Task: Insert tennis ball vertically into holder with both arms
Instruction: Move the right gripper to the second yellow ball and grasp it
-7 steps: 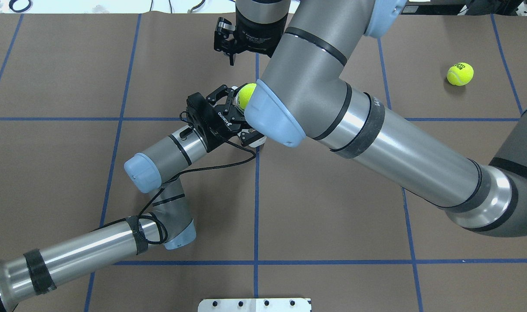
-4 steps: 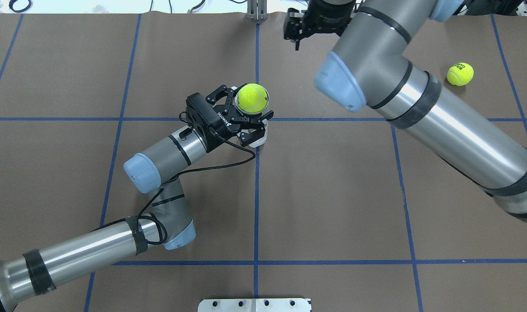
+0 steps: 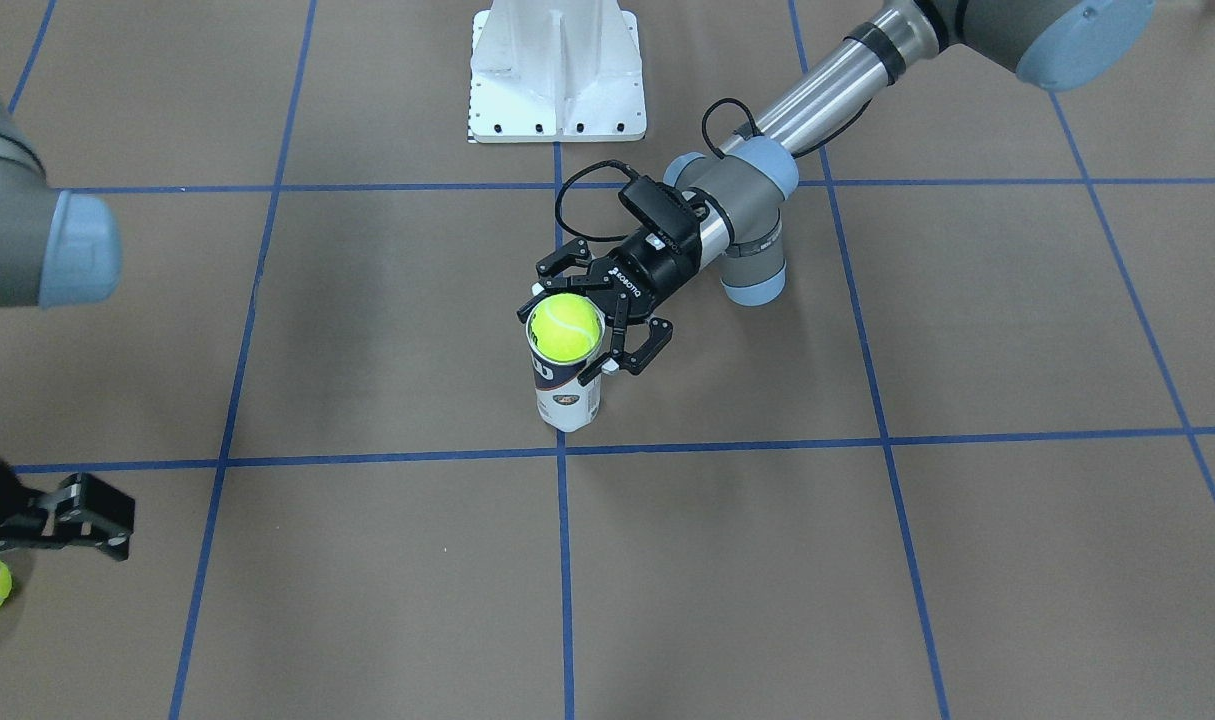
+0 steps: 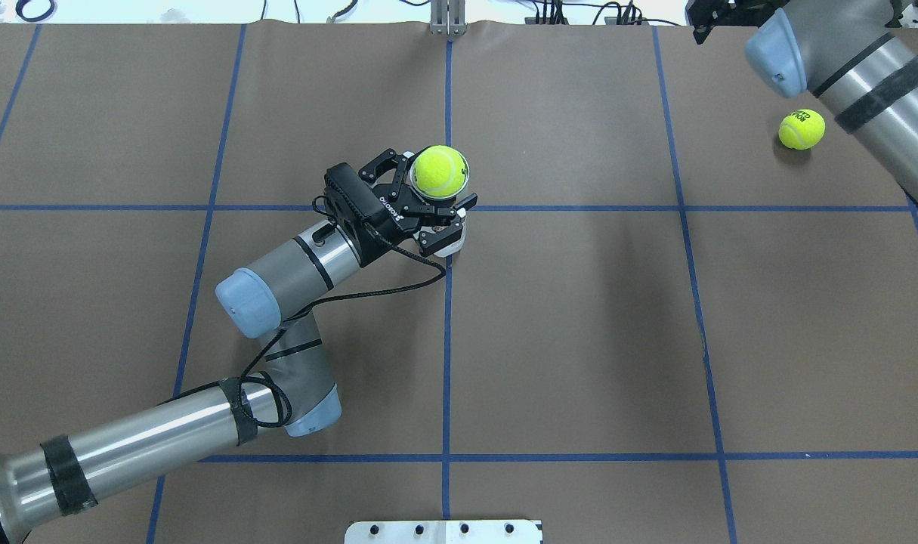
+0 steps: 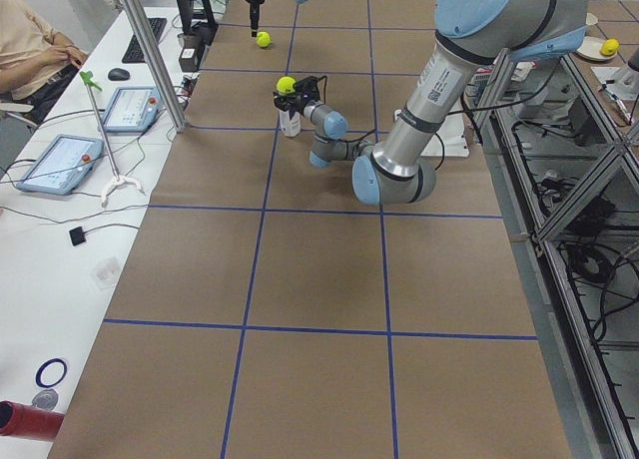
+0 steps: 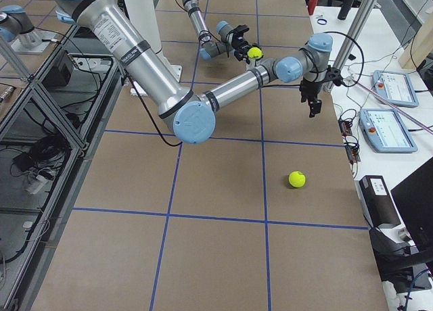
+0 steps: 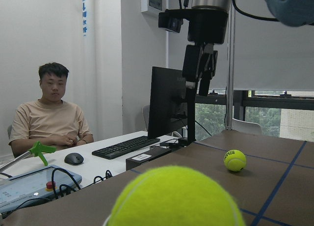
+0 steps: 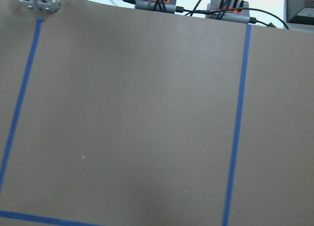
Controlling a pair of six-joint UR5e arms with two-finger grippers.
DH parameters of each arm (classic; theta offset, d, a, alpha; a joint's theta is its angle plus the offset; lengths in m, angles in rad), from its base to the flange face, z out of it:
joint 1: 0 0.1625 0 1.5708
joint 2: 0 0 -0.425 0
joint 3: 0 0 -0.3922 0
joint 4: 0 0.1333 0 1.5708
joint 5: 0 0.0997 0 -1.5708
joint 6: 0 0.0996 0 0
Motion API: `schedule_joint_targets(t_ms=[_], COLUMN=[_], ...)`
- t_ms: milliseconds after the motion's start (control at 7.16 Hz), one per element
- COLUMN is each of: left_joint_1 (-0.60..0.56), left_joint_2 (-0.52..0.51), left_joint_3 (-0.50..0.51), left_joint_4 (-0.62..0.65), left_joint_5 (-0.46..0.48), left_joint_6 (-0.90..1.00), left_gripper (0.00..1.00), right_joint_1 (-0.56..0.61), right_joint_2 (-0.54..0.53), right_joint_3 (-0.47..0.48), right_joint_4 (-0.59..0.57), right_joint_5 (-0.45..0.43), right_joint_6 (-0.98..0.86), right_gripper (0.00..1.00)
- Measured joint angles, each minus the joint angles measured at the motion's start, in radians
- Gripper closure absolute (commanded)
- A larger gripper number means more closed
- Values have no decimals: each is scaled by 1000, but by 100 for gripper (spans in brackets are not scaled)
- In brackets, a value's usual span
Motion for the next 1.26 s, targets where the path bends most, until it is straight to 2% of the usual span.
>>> schedule_joint_targets(t_ms=[279, 559, 1118, 1258], left_joint_1=[0, -1, 0, 0], left_joint_2=[0, -1, 1, 1], left_joint_3=[-2, -3, -1, -1], left_joint_4=[0, 0, -4, -4], left_joint_5=[0, 0, -1, -1], left_joint_6=[1, 1, 1, 1], left_gripper=[1, 1, 1, 1], right_joint_1=[26, 28, -17, -34], right_joint_2=[-30, -63, -146, -162], right_joint_3=[-218, -350, -372, -365], right_joint_4=[254, 394, 450, 454], right_joint_5=[-6, -47, -138, -159], right_joint_6=[-50, -95, -102, -99], right_gripper=[1, 1, 1, 18])
